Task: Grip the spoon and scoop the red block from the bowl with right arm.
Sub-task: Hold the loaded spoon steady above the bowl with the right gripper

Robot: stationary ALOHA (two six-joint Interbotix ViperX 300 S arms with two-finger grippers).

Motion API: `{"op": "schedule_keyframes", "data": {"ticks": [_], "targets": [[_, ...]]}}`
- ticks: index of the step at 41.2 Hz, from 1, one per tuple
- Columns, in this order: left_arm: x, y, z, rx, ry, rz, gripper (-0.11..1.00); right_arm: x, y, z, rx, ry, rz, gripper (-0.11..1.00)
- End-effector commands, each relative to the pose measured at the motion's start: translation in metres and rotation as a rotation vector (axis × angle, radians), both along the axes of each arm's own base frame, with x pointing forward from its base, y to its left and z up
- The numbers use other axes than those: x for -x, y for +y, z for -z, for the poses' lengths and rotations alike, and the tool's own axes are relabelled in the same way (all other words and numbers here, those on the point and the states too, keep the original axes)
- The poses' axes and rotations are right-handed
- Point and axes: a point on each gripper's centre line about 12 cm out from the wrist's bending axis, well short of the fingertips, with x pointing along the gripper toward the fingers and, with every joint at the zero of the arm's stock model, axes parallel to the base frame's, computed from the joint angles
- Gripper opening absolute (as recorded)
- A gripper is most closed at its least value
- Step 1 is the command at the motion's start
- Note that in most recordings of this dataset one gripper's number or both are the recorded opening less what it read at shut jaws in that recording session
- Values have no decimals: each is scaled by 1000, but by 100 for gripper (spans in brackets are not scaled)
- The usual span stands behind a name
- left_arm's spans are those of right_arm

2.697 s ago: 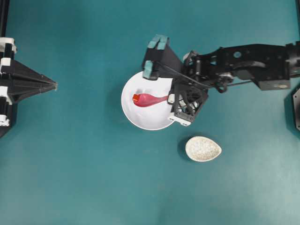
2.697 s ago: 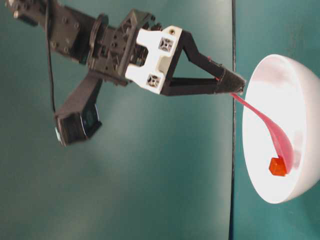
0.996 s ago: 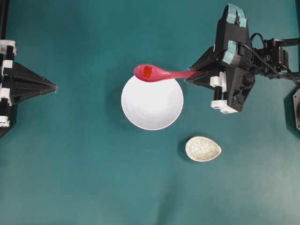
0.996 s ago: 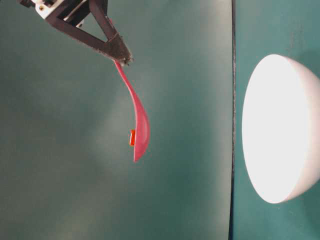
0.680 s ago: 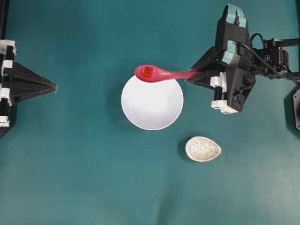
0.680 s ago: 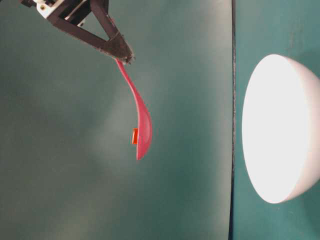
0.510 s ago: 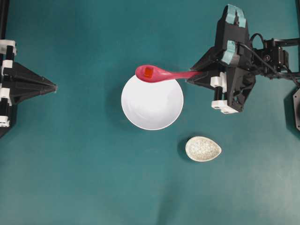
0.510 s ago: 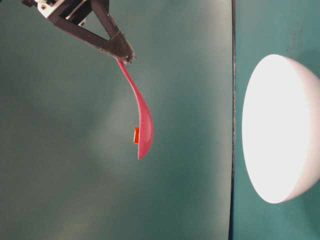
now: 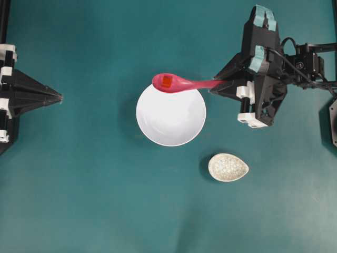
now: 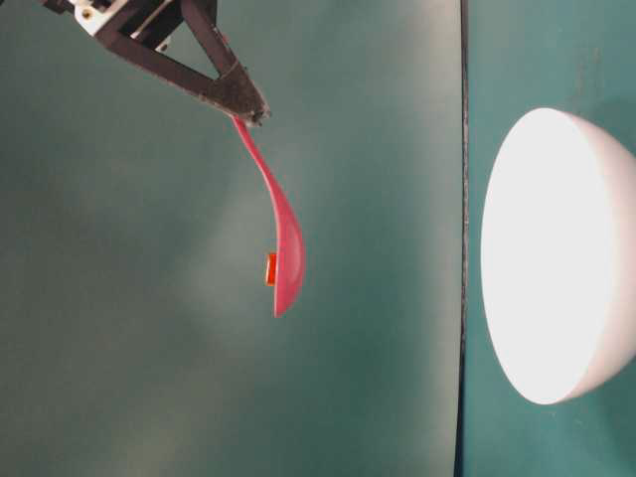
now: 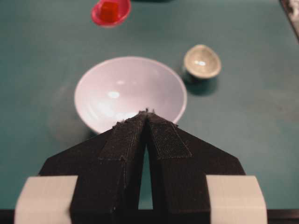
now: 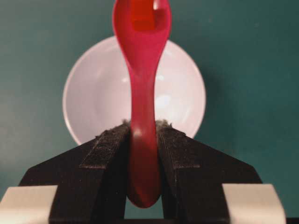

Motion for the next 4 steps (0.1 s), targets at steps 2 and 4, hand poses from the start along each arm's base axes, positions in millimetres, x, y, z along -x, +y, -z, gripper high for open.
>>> {"op": "schedule_keyframes", "data": {"ticks": [2, 4], "targets": [[-2, 0, -10, -5, -23, -1, 0, -1, 1, -15, 0, -45, -2, 22], [-2, 0, -10, -3, -21, -1, 0, -1, 1, -15, 0, -45, -1, 22]]}}
